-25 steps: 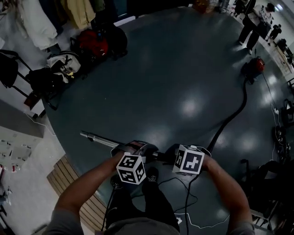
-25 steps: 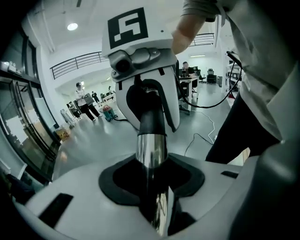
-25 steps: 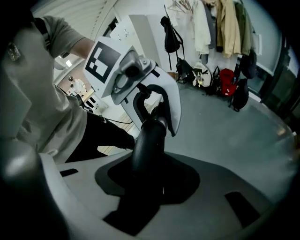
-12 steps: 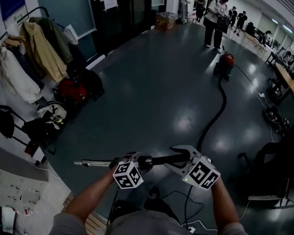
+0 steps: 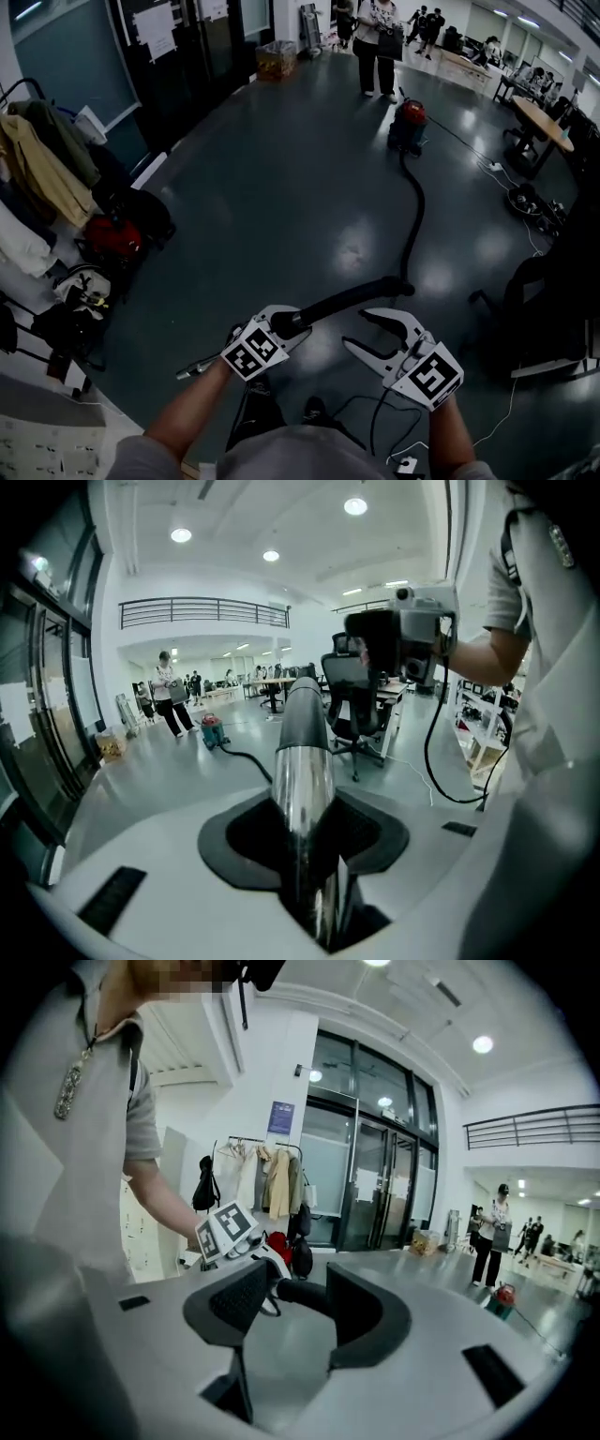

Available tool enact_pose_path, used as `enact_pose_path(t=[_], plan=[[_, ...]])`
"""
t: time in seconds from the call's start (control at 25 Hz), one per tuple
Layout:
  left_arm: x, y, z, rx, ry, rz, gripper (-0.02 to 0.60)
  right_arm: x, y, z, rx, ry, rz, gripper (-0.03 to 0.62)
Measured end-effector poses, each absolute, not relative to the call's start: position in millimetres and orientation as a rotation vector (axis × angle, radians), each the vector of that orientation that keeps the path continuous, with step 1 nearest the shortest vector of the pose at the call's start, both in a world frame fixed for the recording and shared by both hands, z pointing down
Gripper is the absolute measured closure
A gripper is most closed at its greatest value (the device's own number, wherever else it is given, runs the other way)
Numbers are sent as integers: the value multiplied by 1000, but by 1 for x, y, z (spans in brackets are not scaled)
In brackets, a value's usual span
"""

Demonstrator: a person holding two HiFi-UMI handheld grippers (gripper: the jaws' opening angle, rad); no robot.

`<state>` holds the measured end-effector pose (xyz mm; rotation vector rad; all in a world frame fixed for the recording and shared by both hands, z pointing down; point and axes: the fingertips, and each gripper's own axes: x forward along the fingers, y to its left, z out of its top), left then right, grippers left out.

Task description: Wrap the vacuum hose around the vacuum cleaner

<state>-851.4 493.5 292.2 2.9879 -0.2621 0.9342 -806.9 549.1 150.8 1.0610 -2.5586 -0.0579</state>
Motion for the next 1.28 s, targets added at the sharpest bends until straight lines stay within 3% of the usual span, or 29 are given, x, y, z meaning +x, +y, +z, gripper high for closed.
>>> enact_pose_path(t=[0.84, 1.28], plan=[[-773, 351, 205, 2998, 335, 385, 428, -837, 419, 260, 1741, -2184, 647, 391], [-682, 369, 155, 2831, 454, 206, 426, -789, 399, 276, 1866, -2320, 774, 391]])
